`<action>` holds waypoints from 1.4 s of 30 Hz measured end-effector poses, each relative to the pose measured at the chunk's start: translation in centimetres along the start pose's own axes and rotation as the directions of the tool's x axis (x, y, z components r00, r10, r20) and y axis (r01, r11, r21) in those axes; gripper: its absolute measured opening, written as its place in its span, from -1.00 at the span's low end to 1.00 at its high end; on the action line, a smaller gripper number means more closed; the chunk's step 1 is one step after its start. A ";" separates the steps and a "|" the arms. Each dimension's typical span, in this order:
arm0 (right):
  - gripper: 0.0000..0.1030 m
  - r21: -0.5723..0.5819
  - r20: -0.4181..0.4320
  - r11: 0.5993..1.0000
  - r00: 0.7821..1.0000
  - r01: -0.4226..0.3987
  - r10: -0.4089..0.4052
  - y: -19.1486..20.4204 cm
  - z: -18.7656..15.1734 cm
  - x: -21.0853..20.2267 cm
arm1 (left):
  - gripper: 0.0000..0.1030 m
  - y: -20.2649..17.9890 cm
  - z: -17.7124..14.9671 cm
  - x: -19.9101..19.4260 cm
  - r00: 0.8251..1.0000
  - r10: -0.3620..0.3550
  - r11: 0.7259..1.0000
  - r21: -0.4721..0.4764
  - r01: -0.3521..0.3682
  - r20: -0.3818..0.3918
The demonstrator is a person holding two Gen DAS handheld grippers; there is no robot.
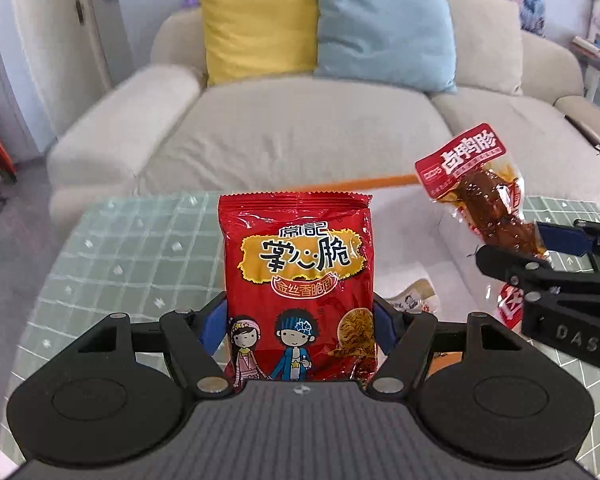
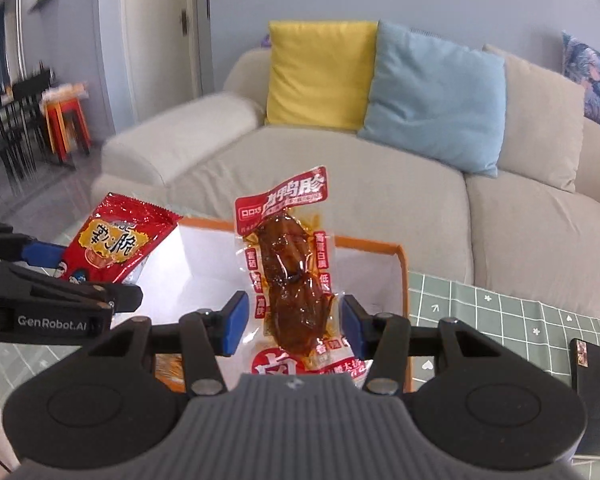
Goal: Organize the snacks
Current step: 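Carry both packets over the orange box and open both tools to drop them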
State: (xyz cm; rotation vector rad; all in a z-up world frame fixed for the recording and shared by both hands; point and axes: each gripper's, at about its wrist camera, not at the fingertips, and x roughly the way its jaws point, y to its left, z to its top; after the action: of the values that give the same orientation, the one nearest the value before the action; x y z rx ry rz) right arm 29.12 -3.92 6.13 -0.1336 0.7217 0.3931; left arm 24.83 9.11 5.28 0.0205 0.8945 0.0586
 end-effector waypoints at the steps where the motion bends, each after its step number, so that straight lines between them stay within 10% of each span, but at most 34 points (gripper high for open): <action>1: -0.06 0.001 -0.025 1.000 1.000 0.000 0.000 -0.1 0.1 1.1 | 0.57 0.2 0.2 1.0 1.000 -0.003 1.000 -0.011 0.003 -0.025; 24: 0.01 -0.014 -0.346 0.998 0.936 0.062 -0.063 -0.1 -1.3 11.8 | 0.58 -0.6 0.4 9.0 0.944 0.084 0.991 0.121 -0.047 -0.320; 42: 0.25 -0.022 -0.380 0.994 0.919 0.103 -0.104 -0.6 -2.3 12.4 | 0.74 -1.9 -0.1 8.4 0.955 0.111 0.983 0.174 -0.064 -0.276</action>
State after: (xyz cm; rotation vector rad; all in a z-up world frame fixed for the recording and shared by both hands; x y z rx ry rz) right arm 36.33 -1.27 -3.87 -0.2536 1.0941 0.2677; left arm 30.10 7.72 -1.35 0.2097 1.1859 0.0718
